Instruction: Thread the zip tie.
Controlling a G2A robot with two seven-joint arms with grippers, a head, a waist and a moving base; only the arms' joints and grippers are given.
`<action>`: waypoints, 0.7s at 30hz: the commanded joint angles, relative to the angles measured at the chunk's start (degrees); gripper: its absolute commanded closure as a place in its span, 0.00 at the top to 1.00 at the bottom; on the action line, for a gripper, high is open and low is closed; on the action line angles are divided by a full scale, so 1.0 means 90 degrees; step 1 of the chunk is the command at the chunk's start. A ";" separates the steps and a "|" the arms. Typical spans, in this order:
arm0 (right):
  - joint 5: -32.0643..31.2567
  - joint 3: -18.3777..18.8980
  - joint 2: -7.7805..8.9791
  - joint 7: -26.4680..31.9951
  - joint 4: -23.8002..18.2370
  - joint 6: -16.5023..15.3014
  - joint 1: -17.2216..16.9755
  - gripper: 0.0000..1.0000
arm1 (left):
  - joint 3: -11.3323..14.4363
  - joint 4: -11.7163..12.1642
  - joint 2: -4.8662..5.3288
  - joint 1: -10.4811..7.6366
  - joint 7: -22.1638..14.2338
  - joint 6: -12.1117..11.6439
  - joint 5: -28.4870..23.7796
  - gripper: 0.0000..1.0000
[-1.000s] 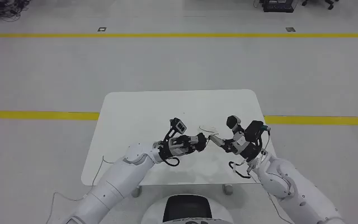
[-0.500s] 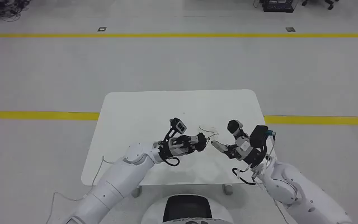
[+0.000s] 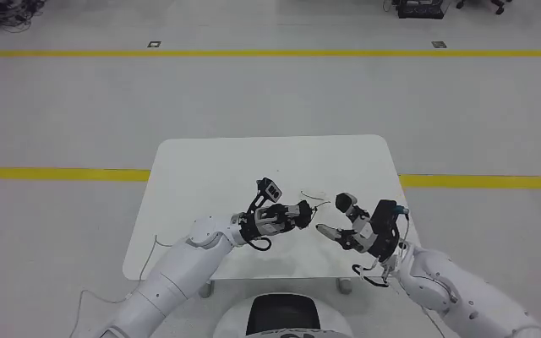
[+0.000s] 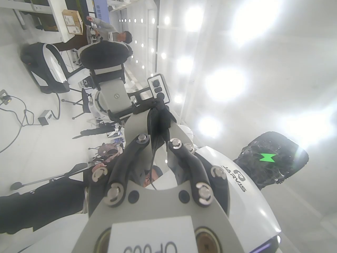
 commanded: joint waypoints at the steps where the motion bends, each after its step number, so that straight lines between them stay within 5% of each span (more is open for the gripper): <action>1: 0.0050 -0.0175 0.0048 -0.0043 0.0037 0.0000 0.0169 0.44 | 0.0000 0.0000 0.0000 0.0000 0.0000 0.0000 0.0000 0.00; 21: 0.0336 -0.1660 0.0178 -0.0166 0.0322 0.0000 0.1585 0.30 | 0.0000 0.0000 0.0000 0.0000 0.0000 0.0000 0.0000 0.00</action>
